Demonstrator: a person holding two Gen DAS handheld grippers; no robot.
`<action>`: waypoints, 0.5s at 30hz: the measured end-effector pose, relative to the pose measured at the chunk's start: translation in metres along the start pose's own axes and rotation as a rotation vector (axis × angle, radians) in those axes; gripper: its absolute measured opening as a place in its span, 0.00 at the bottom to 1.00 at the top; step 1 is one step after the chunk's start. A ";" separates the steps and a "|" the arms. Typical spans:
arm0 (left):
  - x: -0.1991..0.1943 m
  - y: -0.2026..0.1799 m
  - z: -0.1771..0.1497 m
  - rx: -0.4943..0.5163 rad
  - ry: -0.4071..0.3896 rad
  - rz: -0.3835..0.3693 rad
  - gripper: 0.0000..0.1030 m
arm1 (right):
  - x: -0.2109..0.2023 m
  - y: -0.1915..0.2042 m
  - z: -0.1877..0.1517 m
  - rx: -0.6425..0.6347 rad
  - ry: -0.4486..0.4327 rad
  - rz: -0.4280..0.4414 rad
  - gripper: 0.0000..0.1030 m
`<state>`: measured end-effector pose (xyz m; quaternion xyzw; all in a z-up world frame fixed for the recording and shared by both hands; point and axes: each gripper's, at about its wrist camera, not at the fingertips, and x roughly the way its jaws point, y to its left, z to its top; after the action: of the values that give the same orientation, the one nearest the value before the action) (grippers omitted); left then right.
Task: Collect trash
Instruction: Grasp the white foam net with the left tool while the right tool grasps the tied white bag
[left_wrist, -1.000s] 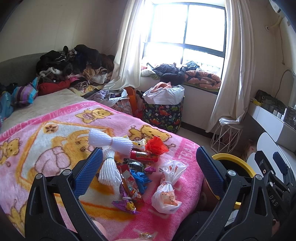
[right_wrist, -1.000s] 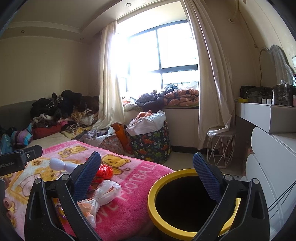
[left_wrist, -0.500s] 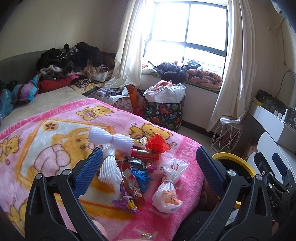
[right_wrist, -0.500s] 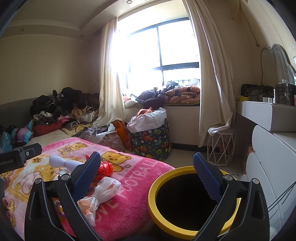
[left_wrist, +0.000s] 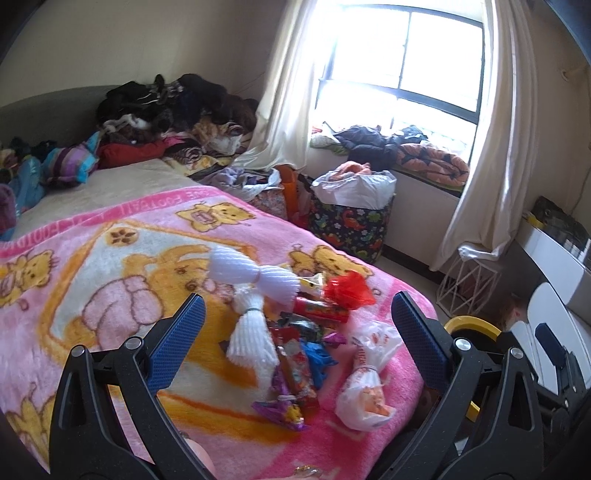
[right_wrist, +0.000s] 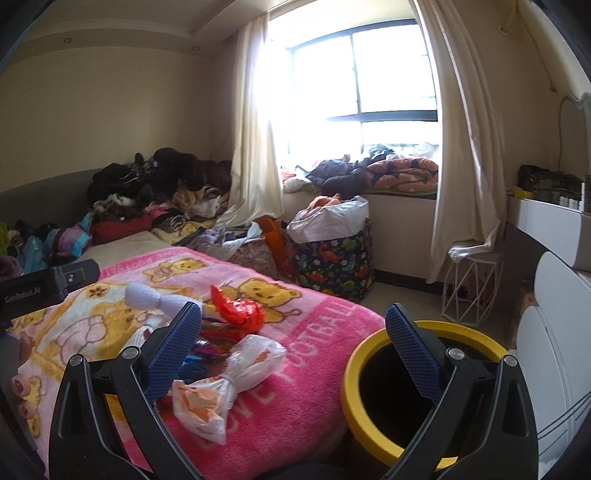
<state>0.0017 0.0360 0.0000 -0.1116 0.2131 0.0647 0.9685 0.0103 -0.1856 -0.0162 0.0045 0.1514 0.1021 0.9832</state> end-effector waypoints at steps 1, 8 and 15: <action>0.001 0.005 0.001 -0.012 0.001 0.013 0.90 | 0.002 0.005 0.000 -0.003 0.005 0.015 0.94; 0.008 0.037 0.006 -0.081 0.006 0.095 0.90 | 0.025 0.028 0.005 -0.026 0.068 0.107 0.94; 0.017 0.062 0.009 -0.133 0.030 0.138 0.90 | 0.064 0.040 -0.005 -0.009 0.210 0.103 0.94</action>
<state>0.0102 0.0991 -0.0109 -0.1616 0.2302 0.1435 0.9488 0.0601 -0.1339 -0.0382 -0.0026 0.2527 0.1532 0.9553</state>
